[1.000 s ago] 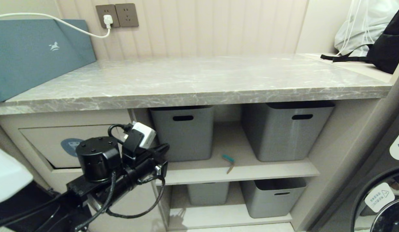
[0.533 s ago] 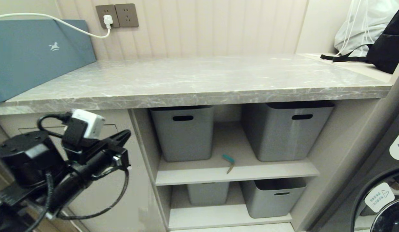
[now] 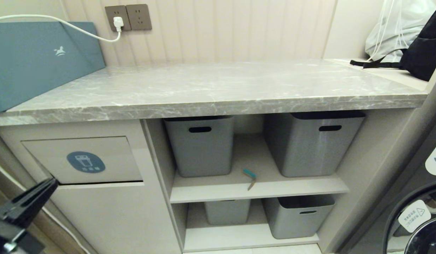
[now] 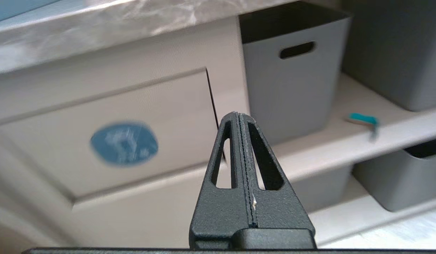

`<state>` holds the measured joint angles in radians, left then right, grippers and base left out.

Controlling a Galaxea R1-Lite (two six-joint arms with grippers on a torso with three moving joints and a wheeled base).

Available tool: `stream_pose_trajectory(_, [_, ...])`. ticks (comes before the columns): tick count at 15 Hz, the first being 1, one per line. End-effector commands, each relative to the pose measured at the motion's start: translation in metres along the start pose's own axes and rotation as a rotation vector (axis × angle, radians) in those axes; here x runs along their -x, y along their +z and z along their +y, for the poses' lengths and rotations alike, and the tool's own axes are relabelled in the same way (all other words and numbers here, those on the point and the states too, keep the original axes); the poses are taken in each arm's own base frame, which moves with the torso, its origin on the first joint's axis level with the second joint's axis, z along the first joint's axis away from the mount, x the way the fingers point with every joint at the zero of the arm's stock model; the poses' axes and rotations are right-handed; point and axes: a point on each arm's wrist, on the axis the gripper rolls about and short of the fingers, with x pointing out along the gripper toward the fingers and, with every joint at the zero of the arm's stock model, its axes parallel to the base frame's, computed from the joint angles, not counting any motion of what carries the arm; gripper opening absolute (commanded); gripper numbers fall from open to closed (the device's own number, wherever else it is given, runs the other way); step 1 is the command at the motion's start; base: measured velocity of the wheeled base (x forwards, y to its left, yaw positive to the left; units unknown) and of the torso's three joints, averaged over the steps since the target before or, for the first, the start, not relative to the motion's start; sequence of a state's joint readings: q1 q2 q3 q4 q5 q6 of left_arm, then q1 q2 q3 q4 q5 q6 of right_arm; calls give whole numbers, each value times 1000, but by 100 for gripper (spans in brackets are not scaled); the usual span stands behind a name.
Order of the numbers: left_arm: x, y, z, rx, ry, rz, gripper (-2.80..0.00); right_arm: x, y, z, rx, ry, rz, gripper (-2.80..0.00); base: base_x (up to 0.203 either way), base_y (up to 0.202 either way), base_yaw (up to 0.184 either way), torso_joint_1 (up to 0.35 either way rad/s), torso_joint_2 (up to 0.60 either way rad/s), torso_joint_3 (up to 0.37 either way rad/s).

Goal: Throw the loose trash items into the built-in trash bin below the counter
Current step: Pick up the garbage

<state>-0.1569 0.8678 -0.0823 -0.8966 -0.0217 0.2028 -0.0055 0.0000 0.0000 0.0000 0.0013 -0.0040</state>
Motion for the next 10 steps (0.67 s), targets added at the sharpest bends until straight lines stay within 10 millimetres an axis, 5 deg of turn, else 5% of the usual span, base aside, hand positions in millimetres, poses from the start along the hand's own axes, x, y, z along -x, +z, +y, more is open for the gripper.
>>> stream_pose_trajectory(1, [56,-4,-2,2,33,-107,-280,0,0,0,1,0,0,-280,0,0,0,0,0,0])
stream_pose_trajectory(3, [82,-28,-8,22,13,-34,-280,0,0,0,1,0,0,-280,0,0,0,0,0,0])
stream_pose_trajectory(7, [90,-63,-17,116,24,236,-280,0,0,0,1,0,0,-280,0,0,0,0,0,0])
stream_pose_trajectory(10, [111,-66,-22,103,15,118,-280,0,0,0,1,1,0,-280,0,0,0,0,0,0])
